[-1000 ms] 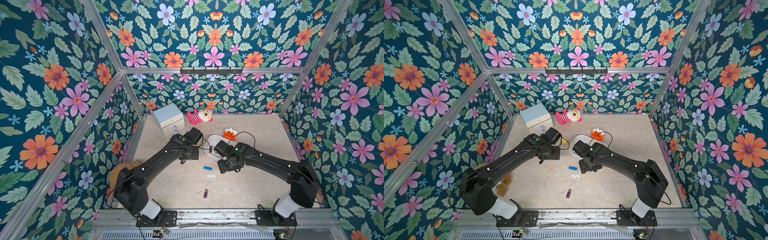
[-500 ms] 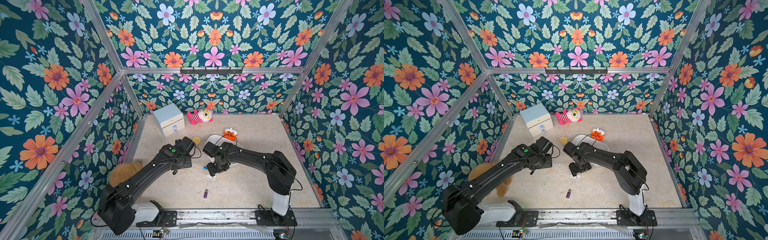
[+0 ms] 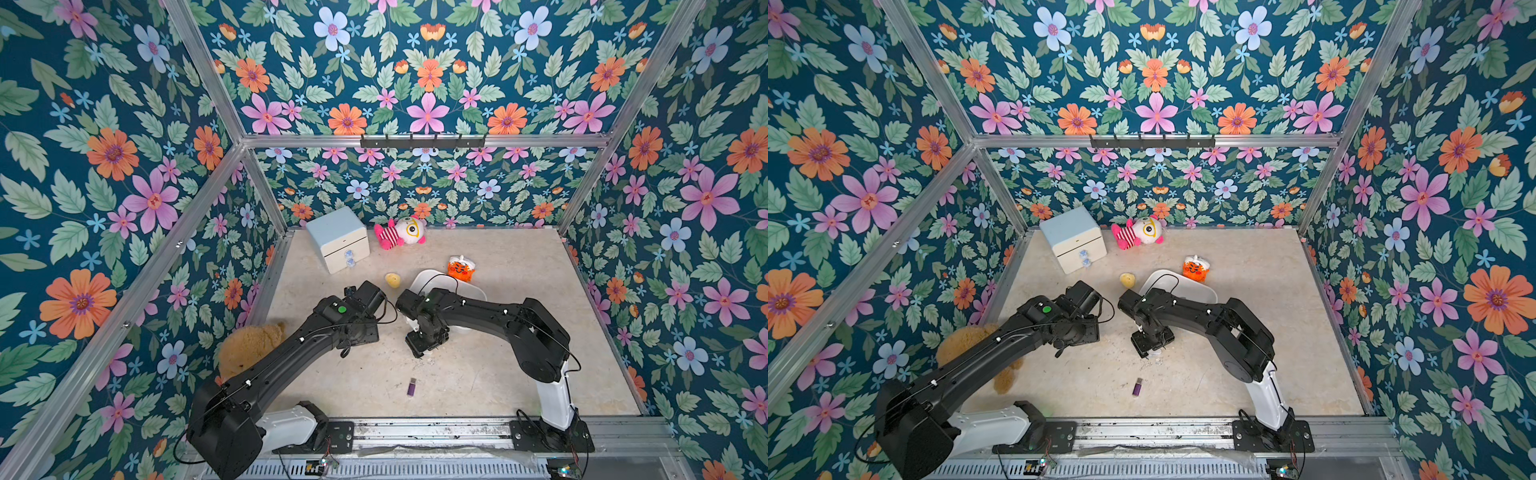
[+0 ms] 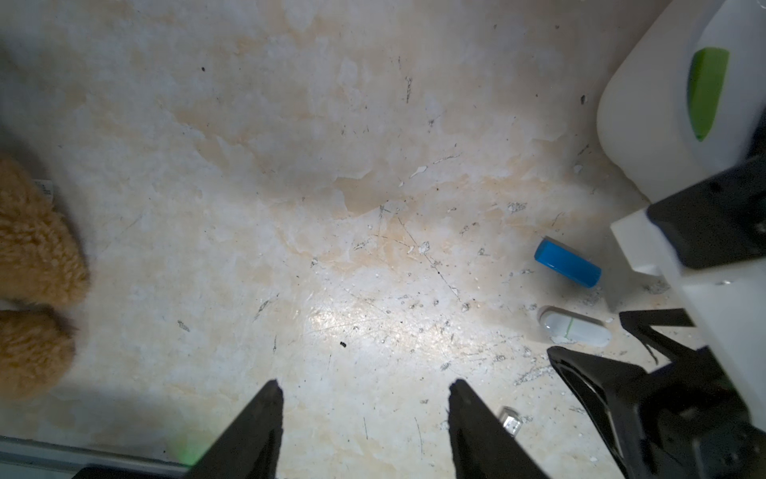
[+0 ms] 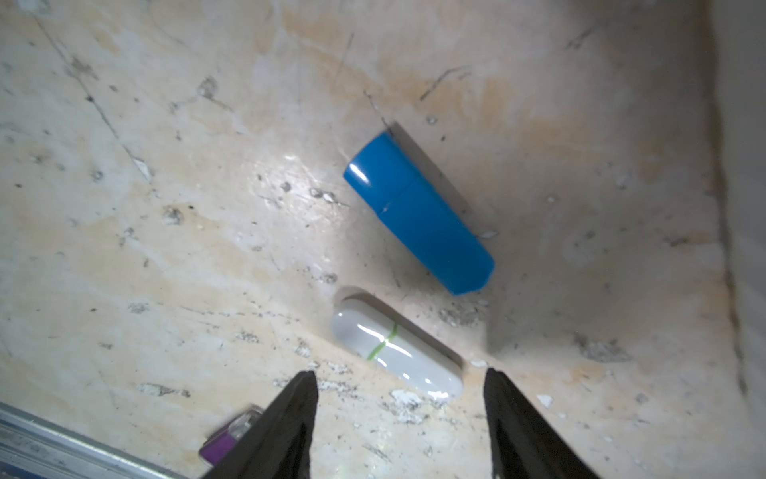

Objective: Put the usb flash drive into the storage box
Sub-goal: Pick up the USB flash from the center of the board.

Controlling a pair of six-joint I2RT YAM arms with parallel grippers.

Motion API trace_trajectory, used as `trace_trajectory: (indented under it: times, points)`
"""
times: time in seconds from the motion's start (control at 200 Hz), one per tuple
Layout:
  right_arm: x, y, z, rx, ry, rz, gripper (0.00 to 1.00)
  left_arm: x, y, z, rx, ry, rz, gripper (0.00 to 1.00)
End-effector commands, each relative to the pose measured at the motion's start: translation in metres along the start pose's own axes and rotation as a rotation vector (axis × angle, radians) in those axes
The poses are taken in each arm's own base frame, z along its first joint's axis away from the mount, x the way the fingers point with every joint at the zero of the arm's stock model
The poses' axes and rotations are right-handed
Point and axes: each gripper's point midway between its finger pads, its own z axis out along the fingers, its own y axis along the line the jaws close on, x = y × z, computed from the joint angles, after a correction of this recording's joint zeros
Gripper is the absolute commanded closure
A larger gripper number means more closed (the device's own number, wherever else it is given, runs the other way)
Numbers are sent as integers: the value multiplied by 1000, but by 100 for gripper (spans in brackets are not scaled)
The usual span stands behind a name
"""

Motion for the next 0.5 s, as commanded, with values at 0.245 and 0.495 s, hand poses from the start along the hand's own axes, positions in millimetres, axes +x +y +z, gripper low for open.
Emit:
trace_trajectory:
  times: [0.245,0.495]
  points:
    - [8,-3,2,18,39,-18,40,1,4,-2,-13,-4,-1,34]
    - [21,-5,5,18,70,-22,45,-1,3,-1,-13,-5,4,33]
